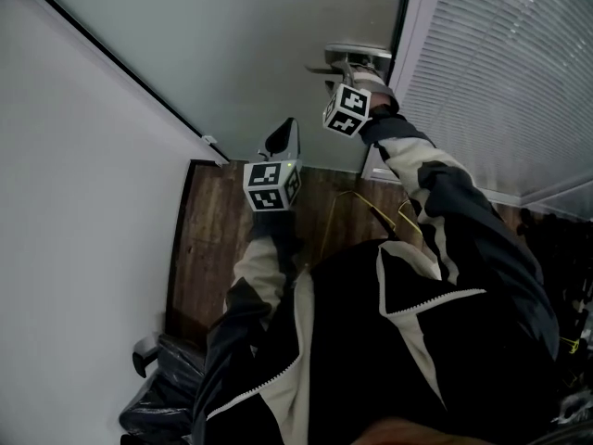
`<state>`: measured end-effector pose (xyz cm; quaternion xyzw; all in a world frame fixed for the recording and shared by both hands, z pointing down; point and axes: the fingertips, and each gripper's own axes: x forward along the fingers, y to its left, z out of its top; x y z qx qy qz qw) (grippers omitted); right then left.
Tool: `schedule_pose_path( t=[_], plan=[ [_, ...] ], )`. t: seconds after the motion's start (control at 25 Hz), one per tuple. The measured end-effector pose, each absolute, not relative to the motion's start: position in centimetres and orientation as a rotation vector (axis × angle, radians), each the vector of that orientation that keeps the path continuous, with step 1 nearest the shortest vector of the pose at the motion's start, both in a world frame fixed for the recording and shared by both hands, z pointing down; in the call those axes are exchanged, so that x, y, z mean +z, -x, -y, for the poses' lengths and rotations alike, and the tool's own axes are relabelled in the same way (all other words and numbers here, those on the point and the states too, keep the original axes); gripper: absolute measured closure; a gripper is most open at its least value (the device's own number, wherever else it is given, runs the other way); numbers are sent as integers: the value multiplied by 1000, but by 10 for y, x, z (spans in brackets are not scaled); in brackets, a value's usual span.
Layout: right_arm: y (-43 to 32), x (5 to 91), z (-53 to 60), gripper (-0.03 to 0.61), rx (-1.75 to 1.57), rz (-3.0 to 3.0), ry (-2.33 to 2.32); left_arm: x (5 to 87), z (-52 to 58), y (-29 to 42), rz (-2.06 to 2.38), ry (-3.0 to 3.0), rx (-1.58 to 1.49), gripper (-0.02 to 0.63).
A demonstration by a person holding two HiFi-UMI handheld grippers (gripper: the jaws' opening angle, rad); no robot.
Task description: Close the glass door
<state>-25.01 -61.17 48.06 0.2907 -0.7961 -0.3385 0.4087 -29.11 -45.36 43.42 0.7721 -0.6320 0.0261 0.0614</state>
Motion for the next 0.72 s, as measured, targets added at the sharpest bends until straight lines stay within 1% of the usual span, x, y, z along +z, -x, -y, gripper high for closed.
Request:
schedule_pose_path(
  t=[0.04, 0.08, 0.2, 0.24, 0.32, 0.48, 0.72],
  plan=[
    [251, 468, 597, 404, -766, 2128, -758, 431, 455, 293, 1918, -2330, 70, 603],
    [252, 455, 582, 422, -669, 2251, -779, 428, 457, 295, 1925, -2328, 61, 603],
    [251, 423, 543, 502, -364, 2569, -819, 419, 464, 299, 1940, -2329, 37, 603],
    [249, 414, 534, 537, -295, 2638, -836, 416, 467, 300, 1945, -2331, 31, 603],
    [242, 401, 520, 571, -226, 2717, -873, 410, 472, 299, 1949, -2336, 19, 603],
    [223, 393, 511, 574, -130, 2766, -935, 404, 477, 289, 1935, -2351, 14, 603],
    [214, 402, 519, 577, -125, 2731, -961, 402, 483, 283, 1916, -2352, -14, 603]
  ],
)
